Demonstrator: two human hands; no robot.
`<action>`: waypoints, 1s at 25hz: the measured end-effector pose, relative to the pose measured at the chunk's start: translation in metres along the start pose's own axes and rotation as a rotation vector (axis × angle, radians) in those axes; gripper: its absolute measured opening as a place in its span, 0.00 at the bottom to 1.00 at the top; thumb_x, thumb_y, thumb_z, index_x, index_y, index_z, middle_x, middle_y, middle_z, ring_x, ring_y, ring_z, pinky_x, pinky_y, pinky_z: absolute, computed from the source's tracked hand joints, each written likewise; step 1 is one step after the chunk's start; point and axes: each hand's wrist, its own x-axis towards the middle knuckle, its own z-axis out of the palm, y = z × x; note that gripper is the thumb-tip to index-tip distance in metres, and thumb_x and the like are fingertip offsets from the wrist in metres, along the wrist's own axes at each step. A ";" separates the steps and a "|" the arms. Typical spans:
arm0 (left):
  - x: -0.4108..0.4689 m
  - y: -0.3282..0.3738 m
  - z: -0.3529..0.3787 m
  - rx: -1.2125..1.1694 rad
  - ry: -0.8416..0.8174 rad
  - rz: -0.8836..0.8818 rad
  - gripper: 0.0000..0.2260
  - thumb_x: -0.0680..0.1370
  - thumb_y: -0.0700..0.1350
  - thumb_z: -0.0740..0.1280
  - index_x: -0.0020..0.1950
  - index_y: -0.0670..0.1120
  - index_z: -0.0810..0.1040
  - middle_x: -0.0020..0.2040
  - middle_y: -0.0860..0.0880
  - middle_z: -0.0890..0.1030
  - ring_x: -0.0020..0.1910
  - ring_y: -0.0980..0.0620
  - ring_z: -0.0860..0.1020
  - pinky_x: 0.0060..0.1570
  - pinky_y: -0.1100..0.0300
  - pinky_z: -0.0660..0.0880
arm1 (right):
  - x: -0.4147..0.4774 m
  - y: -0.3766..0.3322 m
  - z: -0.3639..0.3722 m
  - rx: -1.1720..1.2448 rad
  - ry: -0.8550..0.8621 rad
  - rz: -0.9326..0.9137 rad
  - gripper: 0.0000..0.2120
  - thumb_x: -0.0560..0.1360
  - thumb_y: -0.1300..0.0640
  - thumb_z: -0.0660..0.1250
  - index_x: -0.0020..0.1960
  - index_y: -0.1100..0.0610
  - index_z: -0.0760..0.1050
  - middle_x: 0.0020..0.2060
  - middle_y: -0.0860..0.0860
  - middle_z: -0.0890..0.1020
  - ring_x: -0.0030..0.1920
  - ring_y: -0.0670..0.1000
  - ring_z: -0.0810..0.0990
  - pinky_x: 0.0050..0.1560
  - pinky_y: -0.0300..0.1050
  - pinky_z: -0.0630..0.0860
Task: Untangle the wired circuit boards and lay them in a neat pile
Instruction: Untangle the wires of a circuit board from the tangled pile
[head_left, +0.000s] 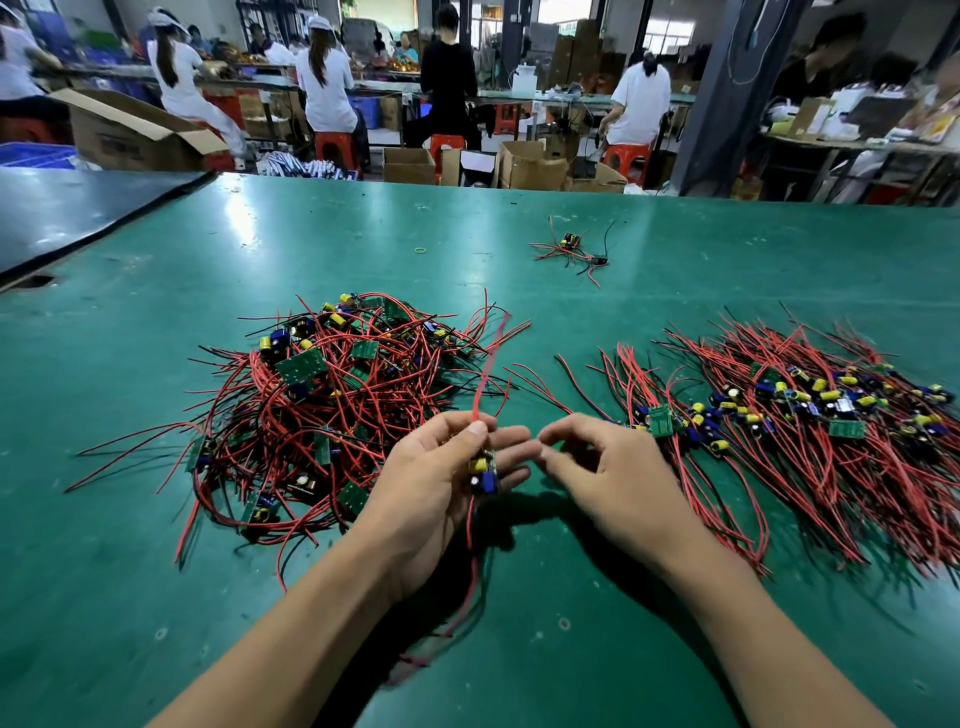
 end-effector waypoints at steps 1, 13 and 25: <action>0.000 0.001 0.002 -0.031 0.015 0.023 0.04 0.82 0.35 0.57 0.52 0.38 0.71 0.52 0.32 0.82 0.49 0.39 0.84 0.48 0.50 0.82 | -0.003 -0.002 0.006 -0.003 -0.060 -0.025 0.06 0.73 0.56 0.75 0.42 0.48 0.79 0.30 0.48 0.80 0.30 0.41 0.71 0.34 0.36 0.70; 0.011 -0.005 -0.010 0.045 0.014 0.077 0.03 0.80 0.42 0.62 0.47 0.47 0.69 0.58 0.44 0.83 0.58 0.46 0.81 0.60 0.48 0.76 | -0.008 -0.025 0.025 0.517 0.071 0.036 0.15 0.78 0.46 0.69 0.35 0.50 0.75 0.26 0.42 0.73 0.26 0.41 0.67 0.28 0.34 0.64; -0.001 -0.002 -0.006 0.168 -0.274 -0.222 0.14 0.72 0.53 0.69 0.48 0.44 0.78 0.36 0.44 0.81 0.29 0.50 0.79 0.30 0.59 0.78 | -0.007 -0.026 0.001 1.274 -0.383 0.470 0.24 0.60 0.52 0.84 0.46 0.60 0.74 0.29 0.52 0.75 0.26 0.50 0.74 0.31 0.42 0.73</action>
